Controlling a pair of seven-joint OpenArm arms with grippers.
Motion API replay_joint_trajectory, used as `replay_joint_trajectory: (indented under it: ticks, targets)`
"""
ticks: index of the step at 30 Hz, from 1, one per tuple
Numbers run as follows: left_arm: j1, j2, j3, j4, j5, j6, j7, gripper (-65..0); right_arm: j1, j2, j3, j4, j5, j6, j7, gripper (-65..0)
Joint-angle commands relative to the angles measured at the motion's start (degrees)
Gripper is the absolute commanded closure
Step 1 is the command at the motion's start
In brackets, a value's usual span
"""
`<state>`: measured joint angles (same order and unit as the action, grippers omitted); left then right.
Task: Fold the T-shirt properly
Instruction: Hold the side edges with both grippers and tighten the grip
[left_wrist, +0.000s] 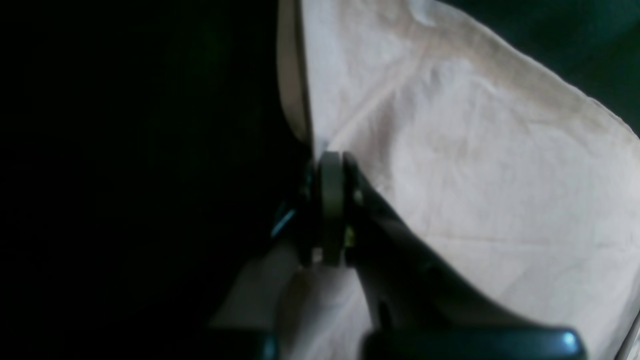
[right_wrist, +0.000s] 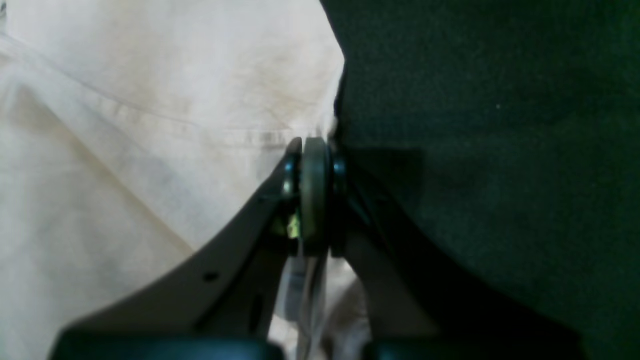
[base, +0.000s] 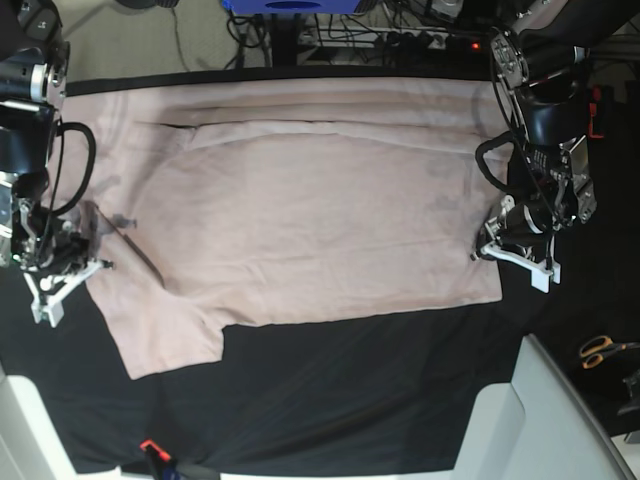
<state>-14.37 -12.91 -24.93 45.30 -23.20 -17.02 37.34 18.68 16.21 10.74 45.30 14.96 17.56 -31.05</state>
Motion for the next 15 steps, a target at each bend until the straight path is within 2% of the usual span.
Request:
replay_joint_trajectory:
  ticks: [1, 9, 15]
  targets:
    - [1.14, -0.24, 0.18, -0.42, 2.50, 0.71, 4.46, 0.0, 1.50, 0.98, 0.03, 0.99, 0.38, 0.24, 1.03, 0.0]
    - [8.52, -1.20, 0.18, 11.54, 2.59, 0.80, 5.95, 0.0, 1.50, 0.98, 0.03, 0.99, 0.38, 0.24, 1.03, 0.0]
    - [9.49, -1.56, 0.44, 13.38, 3.03, 0.80, 7.80, 0.0, 1.50, 0.98, 0.03, 0.99, 0.38, 0.24, 1.03, 0.0]
